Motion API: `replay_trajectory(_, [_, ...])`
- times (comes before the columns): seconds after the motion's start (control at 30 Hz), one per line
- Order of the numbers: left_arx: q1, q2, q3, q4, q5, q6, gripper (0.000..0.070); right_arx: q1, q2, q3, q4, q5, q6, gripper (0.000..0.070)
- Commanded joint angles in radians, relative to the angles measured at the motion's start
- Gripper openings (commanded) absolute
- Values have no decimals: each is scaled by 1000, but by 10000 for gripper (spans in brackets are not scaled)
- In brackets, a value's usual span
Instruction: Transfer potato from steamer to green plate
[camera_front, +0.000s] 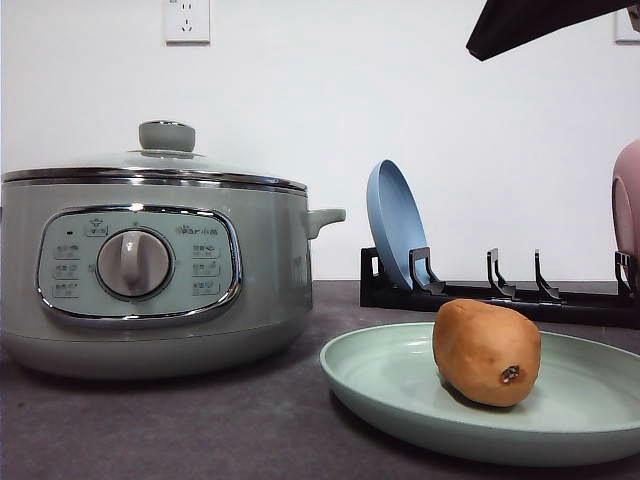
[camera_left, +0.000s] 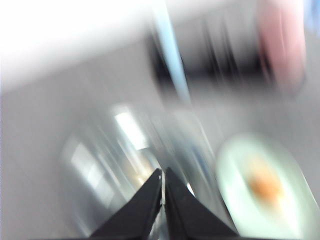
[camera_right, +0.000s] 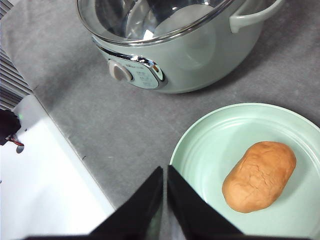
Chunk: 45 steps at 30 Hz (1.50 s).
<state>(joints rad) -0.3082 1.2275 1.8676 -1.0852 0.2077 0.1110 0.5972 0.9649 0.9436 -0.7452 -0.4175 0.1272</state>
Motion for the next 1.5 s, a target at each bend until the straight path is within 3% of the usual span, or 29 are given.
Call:
replay_trajectory(0.0, [36, -58, -20, 122, -1, 19, 0, 8, 5, 20, 8, -1, -8, 0])
replay_trajectory(0.2, [219, -286, -281, 436, -5, 36, 0, 8, 5, 20, 8, -1, -8, 0])
replay_trajectory(0.3, [287, -401, -449, 565, -52, 47, 0, 8, 5, 20, 8, -1, -8, 0])
replay_trajectory(0.43, [344, -552, -697, 746, -122, 45, 0, 8, 5, 20, 8, -1, -8, 0])
replay_trajectory(0.63, [376, -758, -1053, 947, -146, 45, 0, 8, 5, 20, 8, -1, -8, 0])
replay_trajectory(1.1, [380, -1066, -1556, 978, -194, 32, 0, 8, 5, 20, 9, -1, -8, 0])
replay_trajectory(1.47, [380, -1167, -1742, 968, -194, 27, 0, 8, 5, 20, 9, -1, -8, 0])
